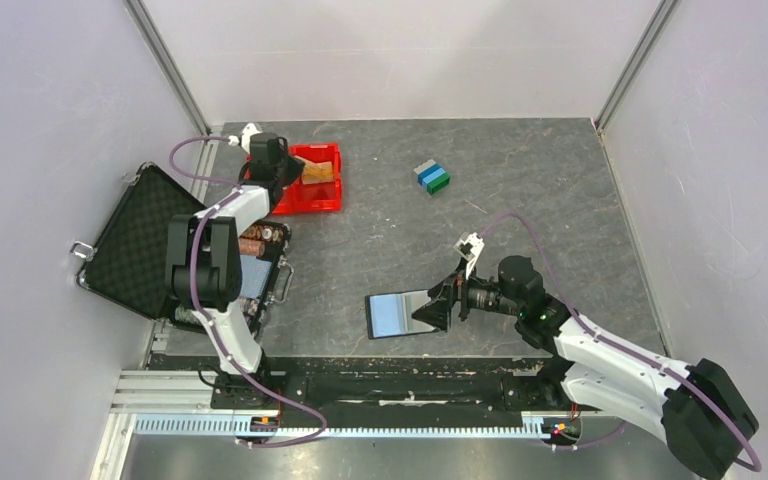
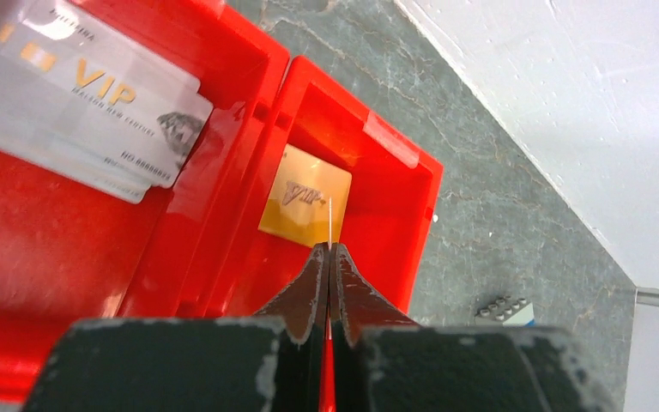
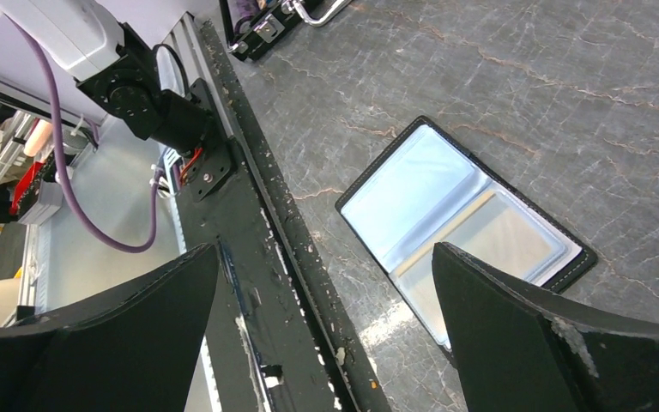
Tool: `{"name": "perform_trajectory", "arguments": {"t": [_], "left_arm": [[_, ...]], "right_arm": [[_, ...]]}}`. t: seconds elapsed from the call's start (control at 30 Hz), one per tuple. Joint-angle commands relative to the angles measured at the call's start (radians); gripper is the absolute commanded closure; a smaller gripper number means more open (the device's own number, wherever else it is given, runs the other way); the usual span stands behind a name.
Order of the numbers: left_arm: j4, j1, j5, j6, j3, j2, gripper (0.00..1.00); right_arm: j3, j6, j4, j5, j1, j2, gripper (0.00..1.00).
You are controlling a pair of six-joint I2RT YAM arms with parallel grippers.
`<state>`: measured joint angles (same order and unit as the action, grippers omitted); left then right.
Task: Take the credit cards out of the card holder
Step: Place the credit card in the storage box.
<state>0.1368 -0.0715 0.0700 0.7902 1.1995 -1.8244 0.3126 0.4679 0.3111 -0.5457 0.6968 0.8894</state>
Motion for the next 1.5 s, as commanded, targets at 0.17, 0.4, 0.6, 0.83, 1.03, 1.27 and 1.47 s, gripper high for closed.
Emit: {"name": "perform_trajectory", "arguments": {"t": [0.17,0.4,0.6,0.83,1.03,1.27,1.47], "left_arm": [[0.140,0.004,-0.093,0.019,0.155,-0.151,0.98],[0.127,0.003,-0.100,0.004,0.212,-0.225,0.98],[0.121,0.004,-0.086,-0.032,0.219,-0.245,0.96],[0.092,0.004,-0.083,-0.067,0.241,-0.268,0.83],[0.057,0.003,-0.092,-0.088,0.279,-0.277,0.75],[0.013,0.004,-0.089,-0.131,0.320,-0.259,0.71],[-0.065,0.002,-0.081,-0.186,0.344,-0.252,0.71]], "right_arm": [[0.078,-0.056,-0.001,-0.029,-0.035,0.072,0.02],[0.097,-0.058,-0.001,-0.057,-0.067,0.106,0.02],[0.102,-0.056,0.001,-0.068,-0.088,0.110,0.02],[0.105,-0.052,-0.001,-0.083,-0.104,0.112,0.02],[0.099,-0.045,0.000,-0.089,-0.115,0.103,0.02],[0.094,-0.032,-0.001,-0.089,-0.123,0.094,0.02],[0.089,-0.021,0.002,-0.091,-0.126,0.090,0.02]]}}
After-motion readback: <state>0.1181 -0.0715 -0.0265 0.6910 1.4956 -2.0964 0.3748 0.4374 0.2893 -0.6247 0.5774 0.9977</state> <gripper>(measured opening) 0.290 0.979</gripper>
